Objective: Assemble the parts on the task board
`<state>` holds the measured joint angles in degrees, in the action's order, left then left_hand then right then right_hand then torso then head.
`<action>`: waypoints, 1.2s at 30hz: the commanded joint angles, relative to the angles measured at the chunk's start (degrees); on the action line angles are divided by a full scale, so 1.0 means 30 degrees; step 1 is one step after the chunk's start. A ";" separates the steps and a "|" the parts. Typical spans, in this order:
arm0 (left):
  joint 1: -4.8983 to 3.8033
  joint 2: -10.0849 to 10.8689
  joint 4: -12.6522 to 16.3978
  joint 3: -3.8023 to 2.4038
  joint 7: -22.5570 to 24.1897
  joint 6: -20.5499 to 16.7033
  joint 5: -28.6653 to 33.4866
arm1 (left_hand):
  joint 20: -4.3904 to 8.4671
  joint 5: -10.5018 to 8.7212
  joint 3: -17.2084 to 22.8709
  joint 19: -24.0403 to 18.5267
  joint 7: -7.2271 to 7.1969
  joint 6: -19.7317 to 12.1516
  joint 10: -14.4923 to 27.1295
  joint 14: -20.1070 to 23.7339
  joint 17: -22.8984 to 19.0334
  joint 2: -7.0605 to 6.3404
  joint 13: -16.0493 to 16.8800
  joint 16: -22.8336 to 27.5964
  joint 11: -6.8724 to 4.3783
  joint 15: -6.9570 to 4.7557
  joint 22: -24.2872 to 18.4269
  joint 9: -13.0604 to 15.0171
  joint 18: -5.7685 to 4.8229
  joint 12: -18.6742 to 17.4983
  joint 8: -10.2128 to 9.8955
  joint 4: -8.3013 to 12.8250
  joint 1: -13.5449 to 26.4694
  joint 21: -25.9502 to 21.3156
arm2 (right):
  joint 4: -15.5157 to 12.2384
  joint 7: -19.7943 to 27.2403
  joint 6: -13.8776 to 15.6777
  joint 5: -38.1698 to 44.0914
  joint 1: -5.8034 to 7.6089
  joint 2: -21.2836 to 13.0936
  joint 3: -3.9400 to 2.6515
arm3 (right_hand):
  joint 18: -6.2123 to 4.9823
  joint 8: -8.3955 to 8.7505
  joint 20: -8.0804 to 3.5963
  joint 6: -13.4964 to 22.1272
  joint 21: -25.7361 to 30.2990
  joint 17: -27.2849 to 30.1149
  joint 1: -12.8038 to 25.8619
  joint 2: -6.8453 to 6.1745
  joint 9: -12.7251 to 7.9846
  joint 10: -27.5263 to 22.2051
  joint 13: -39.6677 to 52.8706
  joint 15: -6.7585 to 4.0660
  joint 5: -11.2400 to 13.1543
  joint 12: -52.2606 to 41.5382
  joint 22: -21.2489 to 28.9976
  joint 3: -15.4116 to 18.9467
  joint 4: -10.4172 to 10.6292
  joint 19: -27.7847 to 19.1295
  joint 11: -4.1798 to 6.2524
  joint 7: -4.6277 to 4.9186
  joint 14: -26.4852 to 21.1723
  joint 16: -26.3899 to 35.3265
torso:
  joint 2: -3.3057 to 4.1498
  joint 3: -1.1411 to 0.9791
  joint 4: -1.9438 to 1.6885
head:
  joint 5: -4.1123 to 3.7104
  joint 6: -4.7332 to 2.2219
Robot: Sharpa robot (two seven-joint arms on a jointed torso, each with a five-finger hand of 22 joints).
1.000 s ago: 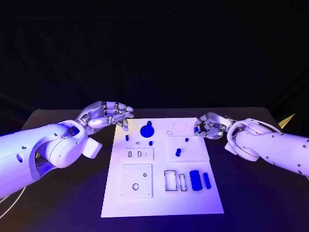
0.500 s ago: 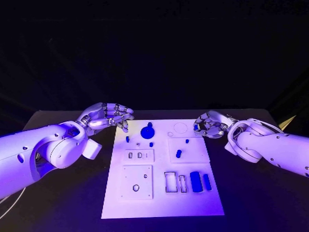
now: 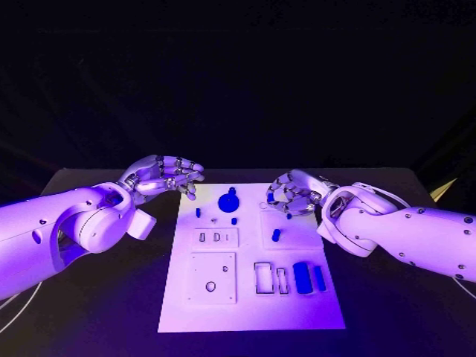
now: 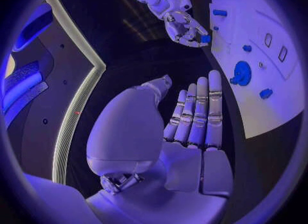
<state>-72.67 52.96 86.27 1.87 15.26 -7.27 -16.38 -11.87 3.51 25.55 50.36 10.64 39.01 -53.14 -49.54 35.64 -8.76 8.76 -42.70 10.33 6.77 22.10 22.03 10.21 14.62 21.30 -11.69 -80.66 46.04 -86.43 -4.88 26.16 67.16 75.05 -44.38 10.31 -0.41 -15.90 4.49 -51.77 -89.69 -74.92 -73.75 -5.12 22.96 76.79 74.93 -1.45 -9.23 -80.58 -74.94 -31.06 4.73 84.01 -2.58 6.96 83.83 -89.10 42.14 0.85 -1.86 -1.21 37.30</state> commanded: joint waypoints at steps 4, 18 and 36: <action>-0.0004 -0.0220 -0.0308 0.0072 0.0195 0.0060 0.0581 | 0.0029 -0.0063 -0.0022 -0.0085 0.1283 -0.0088 0.0094 0.0003 -0.0040 0.0138 -0.0024 0.0153 0.0066 -0.0042 -0.0039 0.0018 0.0120 0.0031 -0.0099 0.0132 -0.0031 -0.0098 | -0.0736 -0.2485 0.1494 0.1769 -0.0219 0.0910 0.0008 | 0.0101 -0.0514 -0.0049 0.0044 0.0018 -0.4446 0.0059 0.0111 0.0602 -0.0133 0.0271 -0.0057 -0.0053 0.0072 -0.4926 -0.0020 -0.0138 0.1932 0.0034 0.0021 0.1913 0.0019 | -0.0254 0.0099 -0.0004 | 0.0197 0.0207; -0.0002 -0.0771 -0.0693 0.0186 0.0175 -0.0782 0.1402 | 0.0030 -0.0061 -0.0005 -0.0071 0.1292 -0.0089 0.0098 -0.0014 -0.0055 0.0164 -0.0029 0.0183 0.0067 -0.0044 -0.0058 0.0019 0.0122 0.0032 -0.0100 0.0146 -0.0047 -0.0111 | -0.1388 -0.4200 0.2249 0.3415 -0.1121 0.2658 0.0187 | 0.0093 -0.0573 -0.0018 0.0112 0.0044 -0.4416 0.0199 0.0019 0.0635 -0.0132 0.0278 -0.0011 -0.0021 0.0075 -0.4905 0.0046 -0.0125 0.1918 -0.0027 0.0086 0.1906 0.0037 | -0.0590 0.0306 0.0095 | 0.0630 0.0466; 0.0000 -0.1006 -0.0829 0.0208 0.0111 -0.0798 0.2781 | 0.0029 -0.0062 -0.0008 -0.0022 0.1309 -0.0116 0.0128 -0.0034 -0.0066 0.0165 -0.0038 0.0204 0.0081 -0.0040 -0.0065 0.0015 0.0125 0.0022 -0.0115 0.0154 -0.0042 -0.0098 | -0.0263 -0.4675 0.2026 0.4061 -0.2057 0.4300 0.0386 | 0.0089 -0.0616 0.0004 0.0143 0.0058 -0.4375 0.0323 -0.0059 0.0654 -0.0133 0.0277 0.0013 -0.0022 0.0078 -0.4895 0.0103 -0.0096 0.1911 -0.0049 0.0103 0.1897 0.0059 | -0.0569 0.0288 0.0089 | 0.1059 0.0572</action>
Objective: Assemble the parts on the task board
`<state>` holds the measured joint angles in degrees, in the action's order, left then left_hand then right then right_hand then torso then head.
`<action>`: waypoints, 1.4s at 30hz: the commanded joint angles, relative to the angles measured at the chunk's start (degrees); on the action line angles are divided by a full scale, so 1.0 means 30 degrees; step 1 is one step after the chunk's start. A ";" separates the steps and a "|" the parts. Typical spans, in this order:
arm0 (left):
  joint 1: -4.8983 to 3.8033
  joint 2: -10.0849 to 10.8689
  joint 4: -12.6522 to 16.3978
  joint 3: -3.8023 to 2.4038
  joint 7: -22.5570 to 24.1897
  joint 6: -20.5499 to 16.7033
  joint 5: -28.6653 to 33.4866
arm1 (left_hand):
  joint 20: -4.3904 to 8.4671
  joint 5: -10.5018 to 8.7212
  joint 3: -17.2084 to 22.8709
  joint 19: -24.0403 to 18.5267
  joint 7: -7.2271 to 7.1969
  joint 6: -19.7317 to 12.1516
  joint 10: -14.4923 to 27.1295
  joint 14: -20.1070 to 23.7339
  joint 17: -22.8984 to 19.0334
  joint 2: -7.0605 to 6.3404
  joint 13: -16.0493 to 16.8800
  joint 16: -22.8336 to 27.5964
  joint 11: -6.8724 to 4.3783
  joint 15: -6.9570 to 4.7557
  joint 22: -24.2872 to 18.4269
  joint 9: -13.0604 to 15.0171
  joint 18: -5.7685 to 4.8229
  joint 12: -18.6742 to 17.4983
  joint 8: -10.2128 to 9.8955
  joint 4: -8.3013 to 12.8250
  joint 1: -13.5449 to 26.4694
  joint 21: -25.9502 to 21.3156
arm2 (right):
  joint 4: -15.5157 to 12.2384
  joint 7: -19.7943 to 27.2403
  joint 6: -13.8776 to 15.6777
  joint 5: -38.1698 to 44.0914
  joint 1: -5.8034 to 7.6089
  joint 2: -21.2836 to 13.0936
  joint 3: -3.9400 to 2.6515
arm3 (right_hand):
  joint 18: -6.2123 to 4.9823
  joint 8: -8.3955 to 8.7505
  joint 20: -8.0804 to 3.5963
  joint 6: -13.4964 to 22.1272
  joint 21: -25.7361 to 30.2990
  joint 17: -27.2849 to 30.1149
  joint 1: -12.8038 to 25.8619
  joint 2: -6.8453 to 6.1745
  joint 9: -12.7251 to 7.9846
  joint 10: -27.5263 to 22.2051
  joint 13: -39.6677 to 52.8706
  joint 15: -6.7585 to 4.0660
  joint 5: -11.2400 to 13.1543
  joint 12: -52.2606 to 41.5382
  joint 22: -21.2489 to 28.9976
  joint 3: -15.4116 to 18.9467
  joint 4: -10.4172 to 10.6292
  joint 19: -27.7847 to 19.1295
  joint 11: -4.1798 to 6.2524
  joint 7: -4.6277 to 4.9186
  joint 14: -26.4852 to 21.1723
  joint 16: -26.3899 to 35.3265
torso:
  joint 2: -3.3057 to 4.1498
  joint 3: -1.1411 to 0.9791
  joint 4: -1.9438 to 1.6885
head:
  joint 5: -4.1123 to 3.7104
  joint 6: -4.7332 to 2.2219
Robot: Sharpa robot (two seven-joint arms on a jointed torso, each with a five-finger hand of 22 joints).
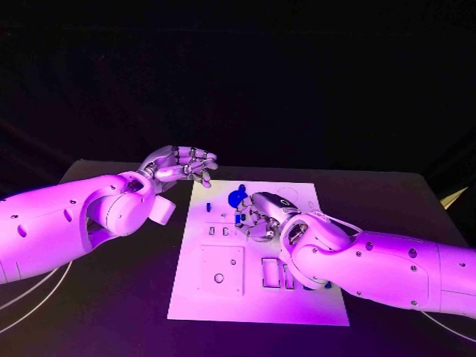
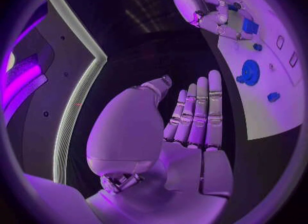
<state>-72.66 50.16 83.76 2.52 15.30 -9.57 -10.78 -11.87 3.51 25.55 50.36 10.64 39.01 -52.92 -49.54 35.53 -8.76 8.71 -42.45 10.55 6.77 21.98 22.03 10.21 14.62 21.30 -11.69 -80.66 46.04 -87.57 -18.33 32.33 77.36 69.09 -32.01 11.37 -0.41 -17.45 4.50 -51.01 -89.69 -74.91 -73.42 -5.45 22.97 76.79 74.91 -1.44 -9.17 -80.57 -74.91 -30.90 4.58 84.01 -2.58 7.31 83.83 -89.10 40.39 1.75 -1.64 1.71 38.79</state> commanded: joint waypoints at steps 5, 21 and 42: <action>-0.0004 -0.0195 0.0012 -0.0008 0.0092 0.0057 0.1083 | 0.0029 -0.0063 -0.0010 -0.0018 0.1310 -0.0118 0.0056 -0.0034 -0.0031 0.0166 -0.0024 0.0124 0.0008 -0.0038 -0.0026 0.0018 0.0124 0.0022 -0.0115 0.0153 -0.0038 -0.0098 | 0.0418 -0.0209 -0.0103 0.0780 -0.0212 0.0580 0.0110 | 0.0093 -0.0101 0.0006 -0.0095 0.0043 -0.4386 0.0232 0.0037 0.0653 -0.0131 0.0285 0.0015 -0.0052 0.0076 -0.4913 0.0056 -0.0044 0.1919 -0.0053 -0.0009 0.1899 0.0056 | 0.0020 -0.0005 -0.0015 | 0.0160 0.0170; -0.0004 -0.0122 0.0105 -0.0008 0.0049 0.0212 0.1135 | 0.0026 -0.0065 -0.0019 -0.0002 0.1318 -0.0118 0.0054 -0.0035 -0.0037 0.0169 -0.0024 0.0139 0.0014 -0.0032 -0.0033 0.0019 0.0122 0.0027 -0.0115 0.0142 -0.0014 -0.0097 | 0.1189 -0.0365 -0.0345 0.1133 -0.0536 0.1290 0.0215 | 0.0088 -0.0111 0.0019 -0.0046 0.0057 -0.4369 0.0299 -0.0014 0.0656 -0.0137 0.0283 0.0028 -0.0054 0.0080 -0.4902 0.0082 -0.0035 0.1912 -0.0066 0.0006 0.1895 0.0065 | 0.0012 0.0006 0.0003 | 0.0296 0.0362; -0.0003 -0.0173 0.0145 -0.0009 0.0069 0.0461 0.0321 | 0.0025 -0.0063 -0.0019 0.0023 0.1322 -0.0115 0.0048 -0.0048 -0.0045 0.0176 -0.0024 0.0154 0.0015 -0.0031 -0.0040 0.0022 0.0123 0.0037 -0.0112 0.0146 -0.0011 -0.0093 | 0.1712 -0.0578 -0.0895 0.1508 -0.0864 0.1575 0.0240 | 0.0077 -0.0136 0.0037 0.0022 0.0096 -0.4320 0.0341 -0.0155 0.0665 -0.0239 0.0200 0.0042 -0.0031 0.0146 -0.4871 0.0119 -0.0092 0.1891 -0.0078 0.0018 0.1883 0.0093 | -0.0008 -0.0011 0.0031 | 0.0391 0.0363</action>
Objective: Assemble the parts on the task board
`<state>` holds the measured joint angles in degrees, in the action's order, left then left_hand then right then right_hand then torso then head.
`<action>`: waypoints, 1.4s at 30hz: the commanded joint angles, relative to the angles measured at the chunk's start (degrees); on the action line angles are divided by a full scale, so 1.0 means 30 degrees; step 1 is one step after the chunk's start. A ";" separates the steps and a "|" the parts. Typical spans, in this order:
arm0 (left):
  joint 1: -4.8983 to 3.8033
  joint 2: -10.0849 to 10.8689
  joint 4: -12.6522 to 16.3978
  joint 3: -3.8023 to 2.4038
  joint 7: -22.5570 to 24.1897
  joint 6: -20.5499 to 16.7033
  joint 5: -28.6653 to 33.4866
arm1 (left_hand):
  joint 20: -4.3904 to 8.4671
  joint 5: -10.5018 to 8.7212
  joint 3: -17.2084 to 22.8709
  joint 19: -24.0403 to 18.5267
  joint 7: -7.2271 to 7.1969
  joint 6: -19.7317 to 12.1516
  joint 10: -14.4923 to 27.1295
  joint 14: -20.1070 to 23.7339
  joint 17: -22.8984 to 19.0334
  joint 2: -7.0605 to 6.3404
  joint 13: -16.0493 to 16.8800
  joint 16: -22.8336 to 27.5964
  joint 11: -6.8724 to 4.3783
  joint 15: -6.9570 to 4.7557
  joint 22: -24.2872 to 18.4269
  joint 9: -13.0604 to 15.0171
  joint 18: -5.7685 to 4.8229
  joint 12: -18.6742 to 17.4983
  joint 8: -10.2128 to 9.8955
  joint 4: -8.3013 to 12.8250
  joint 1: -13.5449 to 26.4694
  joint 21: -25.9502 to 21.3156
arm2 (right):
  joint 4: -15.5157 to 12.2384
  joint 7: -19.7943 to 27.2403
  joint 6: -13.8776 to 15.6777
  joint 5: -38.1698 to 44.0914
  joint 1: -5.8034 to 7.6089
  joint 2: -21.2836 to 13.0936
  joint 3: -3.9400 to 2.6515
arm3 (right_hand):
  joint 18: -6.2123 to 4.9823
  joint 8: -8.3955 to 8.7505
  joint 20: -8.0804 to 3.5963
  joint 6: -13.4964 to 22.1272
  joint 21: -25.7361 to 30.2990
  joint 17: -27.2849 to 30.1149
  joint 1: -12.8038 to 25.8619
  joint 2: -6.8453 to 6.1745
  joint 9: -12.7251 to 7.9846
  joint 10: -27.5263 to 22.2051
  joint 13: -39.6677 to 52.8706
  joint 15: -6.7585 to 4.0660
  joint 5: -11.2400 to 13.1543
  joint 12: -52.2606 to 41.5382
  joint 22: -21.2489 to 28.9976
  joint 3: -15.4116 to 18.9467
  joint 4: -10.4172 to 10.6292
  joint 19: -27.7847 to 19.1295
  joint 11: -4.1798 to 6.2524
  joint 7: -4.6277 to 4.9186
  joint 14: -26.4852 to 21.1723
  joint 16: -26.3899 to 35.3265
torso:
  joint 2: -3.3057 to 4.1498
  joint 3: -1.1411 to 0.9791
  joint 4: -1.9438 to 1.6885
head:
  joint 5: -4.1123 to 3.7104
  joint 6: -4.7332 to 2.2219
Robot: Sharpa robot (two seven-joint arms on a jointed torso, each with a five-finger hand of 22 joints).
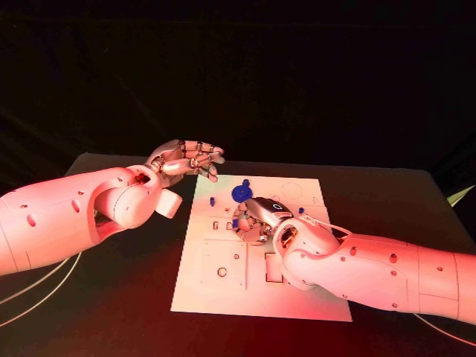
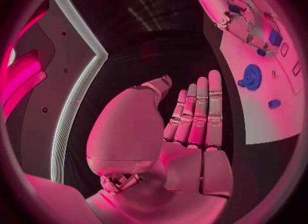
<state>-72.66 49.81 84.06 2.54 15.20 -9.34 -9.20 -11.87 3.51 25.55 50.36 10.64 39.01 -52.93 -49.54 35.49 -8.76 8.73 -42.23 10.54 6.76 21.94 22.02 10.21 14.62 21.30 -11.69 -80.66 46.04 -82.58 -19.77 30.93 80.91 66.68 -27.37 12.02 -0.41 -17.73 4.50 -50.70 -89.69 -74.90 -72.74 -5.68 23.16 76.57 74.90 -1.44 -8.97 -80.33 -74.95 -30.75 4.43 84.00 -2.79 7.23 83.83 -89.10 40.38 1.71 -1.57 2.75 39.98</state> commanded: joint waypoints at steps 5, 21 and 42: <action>-0.0005 -0.0064 0.0035 -0.0014 0.0098 0.0404 -0.0234 | 0.0025 -0.0062 -0.0017 0.0047 0.1323 -0.0112 0.0046 -0.0063 -0.0039 0.0177 -0.0030 0.0099 0.0018 -0.0032 -0.0037 0.0027 0.0124 0.0045 -0.0109 0.0163 -0.0022 -0.0091 | 0.0067 -0.0080 -0.0366 0.0335 -0.0080 0.0023 0.0024 | 0.0079 -0.0040 0.0039 -0.0058 0.0086 -0.4330 0.0120 -0.0102 0.0599 -0.0202 0.0173 0.0043 -0.0098 0.0089 -0.4868 0.0072 -0.0054 0.1896 -0.0013 0.0049 0.1885 0.0088 | 0.0008 -0.0003 -0.0002 | 0.0078 -0.0051; -0.0005 0.0006 0.0001 -0.0014 0.0054 0.0434 -0.0246 | 0.0027 -0.0062 -0.0012 0.0067 0.1323 -0.0105 0.0037 -0.0080 -0.0045 0.0184 -0.0030 0.0111 0.0016 -0.0035 -0.0045 0.0030 0.0125 0.0056 -0.0105 0.0176 -0.0031 -0.0089 | 0.0076 0.0006 -0.0466 0.0340 -0.0097 0.0010 0.0026 | 0.0056 0.0154 0.0139 0.0522 0.0168 -0.4282 0.0290 -0.0461 0.0476 -0.0527 -0.0084 0.0175 -0.0043 0.0304 -0.4807 0.0088 -0.0147 0.1855 -0.0184 0.0265 0.1874 0.0117 | 0.0011 -0.0002 -0.0007 | 0.0008 -0.0069; -0.0005 0.0027 -0.0022 -0.0014 -0.0058 0.0634 -0.0246 | 0.0028 -0.0063 -0.0013 0.0084 0.1320 -0.0093 0.0024 -0.0097 -0.0051 0.0192 -0.0029 0.0123 0.0014 -0.0036 -0.0054 0.0034 0.0124 0.0068 -0.0098 0.0177 -0.0024 -0.0089 | 0.0064 0.0102 -0.0521 0.0311 -0.0100 0.0110 0.0028 | 0.0020 0.1127 0.0658 0.2056 0.0300 -0.4190 0.0542 -0.1123 -0.0186 -0.1061 -0.0457 0.0777 0.0642 0.0587 -0.4713 0.0057 -0.0268 0.1789 -0.0893 0.1062 0.1849 0.0167 | 0.0015 -0.0003 -0.0006 | -0.0029 -0.0052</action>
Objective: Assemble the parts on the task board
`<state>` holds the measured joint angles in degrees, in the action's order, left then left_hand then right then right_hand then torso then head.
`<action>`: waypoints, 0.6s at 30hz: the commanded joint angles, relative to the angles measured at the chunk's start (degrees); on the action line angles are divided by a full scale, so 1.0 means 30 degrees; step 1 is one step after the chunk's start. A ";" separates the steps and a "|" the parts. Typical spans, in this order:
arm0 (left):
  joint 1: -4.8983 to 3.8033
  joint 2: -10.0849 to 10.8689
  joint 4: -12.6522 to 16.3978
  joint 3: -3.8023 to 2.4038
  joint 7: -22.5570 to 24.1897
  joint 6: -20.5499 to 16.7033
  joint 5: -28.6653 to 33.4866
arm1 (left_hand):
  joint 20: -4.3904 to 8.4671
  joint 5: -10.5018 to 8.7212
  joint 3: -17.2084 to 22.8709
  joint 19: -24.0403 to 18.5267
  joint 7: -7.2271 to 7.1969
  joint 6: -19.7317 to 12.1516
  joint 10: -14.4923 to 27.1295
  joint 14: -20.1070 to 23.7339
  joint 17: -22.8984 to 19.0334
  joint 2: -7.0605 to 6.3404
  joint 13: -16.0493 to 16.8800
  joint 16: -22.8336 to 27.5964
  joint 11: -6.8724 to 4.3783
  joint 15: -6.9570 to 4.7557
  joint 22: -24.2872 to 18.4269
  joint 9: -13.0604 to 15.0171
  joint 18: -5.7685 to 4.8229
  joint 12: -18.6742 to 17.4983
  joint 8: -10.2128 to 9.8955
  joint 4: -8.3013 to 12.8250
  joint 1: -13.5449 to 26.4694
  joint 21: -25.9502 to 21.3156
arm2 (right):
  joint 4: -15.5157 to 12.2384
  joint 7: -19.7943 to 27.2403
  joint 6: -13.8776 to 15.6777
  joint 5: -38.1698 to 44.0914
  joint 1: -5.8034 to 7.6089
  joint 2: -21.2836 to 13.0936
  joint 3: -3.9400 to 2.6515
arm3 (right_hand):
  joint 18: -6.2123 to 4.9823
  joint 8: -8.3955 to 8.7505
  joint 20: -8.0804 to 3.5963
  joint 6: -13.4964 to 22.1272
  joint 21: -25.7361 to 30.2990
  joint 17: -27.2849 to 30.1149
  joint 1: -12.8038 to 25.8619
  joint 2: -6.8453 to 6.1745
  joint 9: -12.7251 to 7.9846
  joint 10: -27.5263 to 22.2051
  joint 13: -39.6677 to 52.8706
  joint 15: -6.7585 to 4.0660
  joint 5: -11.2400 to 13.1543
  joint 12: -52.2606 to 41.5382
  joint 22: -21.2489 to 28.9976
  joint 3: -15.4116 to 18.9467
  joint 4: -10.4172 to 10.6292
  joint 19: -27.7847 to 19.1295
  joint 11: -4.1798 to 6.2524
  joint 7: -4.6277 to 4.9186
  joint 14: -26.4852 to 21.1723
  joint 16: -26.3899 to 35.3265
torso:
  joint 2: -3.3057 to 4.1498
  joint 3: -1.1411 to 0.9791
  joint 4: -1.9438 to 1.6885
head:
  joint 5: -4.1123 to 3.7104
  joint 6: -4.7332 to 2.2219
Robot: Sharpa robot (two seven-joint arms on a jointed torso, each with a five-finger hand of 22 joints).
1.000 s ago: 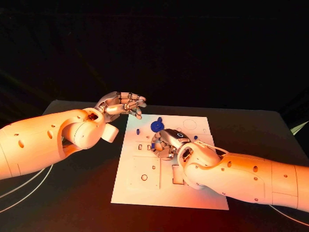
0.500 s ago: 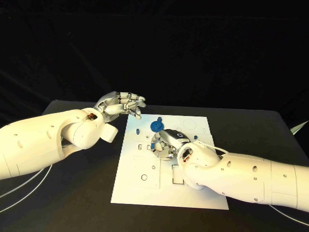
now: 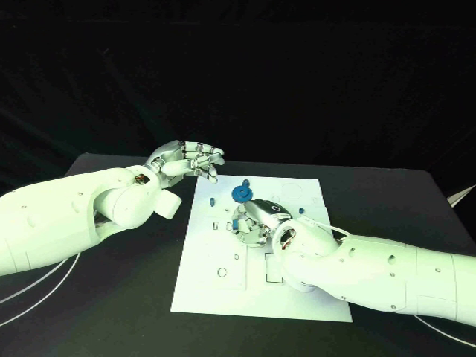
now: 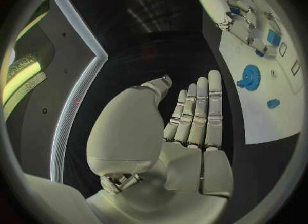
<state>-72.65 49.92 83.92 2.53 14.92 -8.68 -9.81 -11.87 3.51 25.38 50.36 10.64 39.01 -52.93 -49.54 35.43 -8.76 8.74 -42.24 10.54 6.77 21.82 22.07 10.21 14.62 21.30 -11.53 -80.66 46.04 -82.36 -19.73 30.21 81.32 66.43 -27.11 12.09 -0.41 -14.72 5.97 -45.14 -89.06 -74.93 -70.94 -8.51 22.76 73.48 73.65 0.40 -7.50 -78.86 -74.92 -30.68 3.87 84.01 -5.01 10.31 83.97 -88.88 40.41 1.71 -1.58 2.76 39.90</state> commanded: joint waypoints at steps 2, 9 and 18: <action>-0.0006 -0.0003 0.0024 -0.0012 0.0018 0.0449 -0.0043 | 0.0029 -0.0063 0.0041 0.0084 0.1320 -0.0093 0.0025 -0.0097 -0.0031 0.0192 -0.0031 0.0125 0.0015 -0.0037 -0.0016 0.0016 0.0124 0.0068 -0.0098 0.0123 -0.0024 -0.0088 | -0.0016 0.0088 -0.0245 0.0166 -0.0018 0.0030 0.0008 | 0.0017 0.0198 0.0220 0.0316 0.0099 -0.4174 -0.0039 -0.0199 -0.0114 -0.0070 -0.0064 0.0213 0.0268 0.0110 -0.4717 0.0047 -0.0070 0.1784 -0.0209 0.0096 0.1799 0.0097 | 0.0000 -0.0003 0.0000 | -0.0048 -0.0029; -0.0006 0.0011 0.0016 -0.0011 -0.0017 0.0508 -0.0043 | 0.0030 -0.0064 0.0038 0.0097 0.1318 -0.0086 0.0017 -0.0111 -0.0035 0.0197 -0.0031 0.0132 0.0013 -0.0038 -0.0023 0.0018 0.0124 0.0076 -0.0094 0.0119 -0.0013 -0.0089 | -0.0082 0.0126 0.0004 0.0126 -0.0020 0.0017 0.0010 | 0.0000 0.0506 0.0400 0.0776 0.0157 -0.4154 0.0095 -0.0337 -0.0382 -0.0303 -0.0218 0.0376 0.0996 0.0194 -0.4676 0.0216 0.0022 0.1755 -0.0380 0.0259 0.1792 0.0104 | 0.0001 -0.0010 -0.0004 | -0.0074 -0.0028; -0.0004 0.0019 -0.0111 0.0000 -0.0040 0.0338 -0.0438 | 0.0223 -0.0070 0.0030 0.0343 0.0731 0.0423 -0.0642 -0.0499 -0.0084 0.0138 0.0013 0.0209 -0.0409 -0.0330 -0.0126 0.0092 0.0162 0.0331 0.0133 0.0039 0.0140 -0.0082 | -0.1165 0.0868 0.1863 -0.0180 -0.0010 -0.0968 -0.0021 | -0.0043 0.1258 0.0619 0.1844 0.0309 -0.4058 0.0166 -0.0880 -0.0875 -0.0946 -0.0754 0.0585 0.1479 0.0480 -0.4571 0.1377 0.0356 0.1680 -0.0606 0.0484 0.1762 0.0151 | -0.0030 -0.0029 -0.0006 | -0.0036 -0.0034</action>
<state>-72.64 50.02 83.63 2.56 14.66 -8.26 -10.07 -11.22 3.51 25.55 51.02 10.66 39.70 -54.21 -50.52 35.22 -8.75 8.74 -41.80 9.48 5.80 21.51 22.29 10.21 15.32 21.39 -11.37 -80.65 46.04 -85.10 -19.21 32.05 81.14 66.41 -29.52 12.09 -0.41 -11.22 7.51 -40.03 -88.40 -74.92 -70.47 -10.60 20.21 70.93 71.44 1.84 -3.31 -77.75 -74.91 -27.03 4.78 83.91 -6.77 10.72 84.02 -88.65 40.40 1.66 -1.59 2.54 39.77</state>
